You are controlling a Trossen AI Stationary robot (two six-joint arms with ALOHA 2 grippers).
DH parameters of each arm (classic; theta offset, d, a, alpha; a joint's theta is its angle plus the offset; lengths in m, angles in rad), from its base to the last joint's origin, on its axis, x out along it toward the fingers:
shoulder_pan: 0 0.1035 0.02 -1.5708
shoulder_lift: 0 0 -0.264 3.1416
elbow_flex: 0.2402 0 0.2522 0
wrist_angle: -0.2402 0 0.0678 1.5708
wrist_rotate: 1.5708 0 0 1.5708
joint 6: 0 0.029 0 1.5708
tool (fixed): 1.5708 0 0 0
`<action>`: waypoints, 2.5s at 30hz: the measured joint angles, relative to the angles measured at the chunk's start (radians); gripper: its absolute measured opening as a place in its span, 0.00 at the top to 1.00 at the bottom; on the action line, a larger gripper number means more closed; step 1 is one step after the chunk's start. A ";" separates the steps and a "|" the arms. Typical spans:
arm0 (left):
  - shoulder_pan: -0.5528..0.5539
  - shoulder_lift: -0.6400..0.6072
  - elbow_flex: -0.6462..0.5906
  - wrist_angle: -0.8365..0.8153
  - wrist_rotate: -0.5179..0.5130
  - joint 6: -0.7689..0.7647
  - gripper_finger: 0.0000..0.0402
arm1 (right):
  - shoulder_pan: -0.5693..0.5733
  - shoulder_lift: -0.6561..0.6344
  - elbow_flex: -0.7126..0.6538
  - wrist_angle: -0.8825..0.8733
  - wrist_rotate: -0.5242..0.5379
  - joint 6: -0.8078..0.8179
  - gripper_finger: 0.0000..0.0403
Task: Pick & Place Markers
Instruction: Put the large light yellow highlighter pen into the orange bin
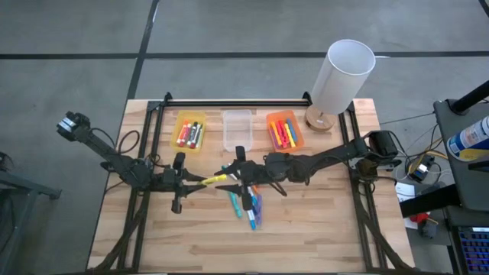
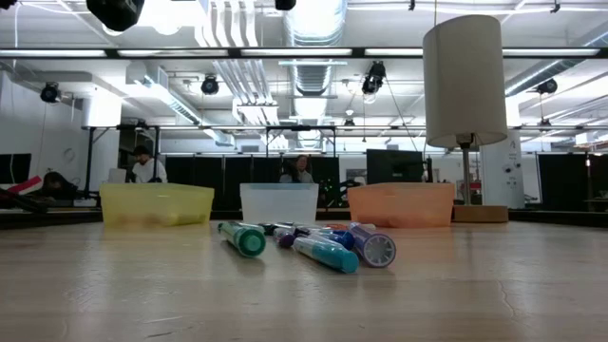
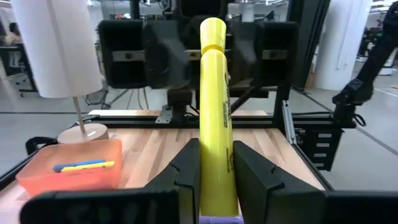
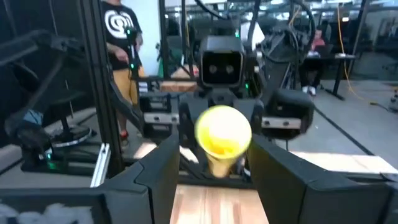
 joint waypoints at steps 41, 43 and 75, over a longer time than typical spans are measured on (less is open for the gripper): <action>0.001 -0.001 -0.005 0.003 -0.059 -0.012 0.81 | -0.023 0.000 0.000 0.010 -0.002 0.038 0.84; 0.001 -0.001 -0.005 0.003 -0.093 -0.048 0.79 | -0.024 0.000 0.000 0.010 0.003 0.040 0.84; 0.001 0.000 -0.011 -0.187 -0.145 -0.215 0.53 | -0.089 -0.022 0.008 -0.018 0.006 0.117 0.84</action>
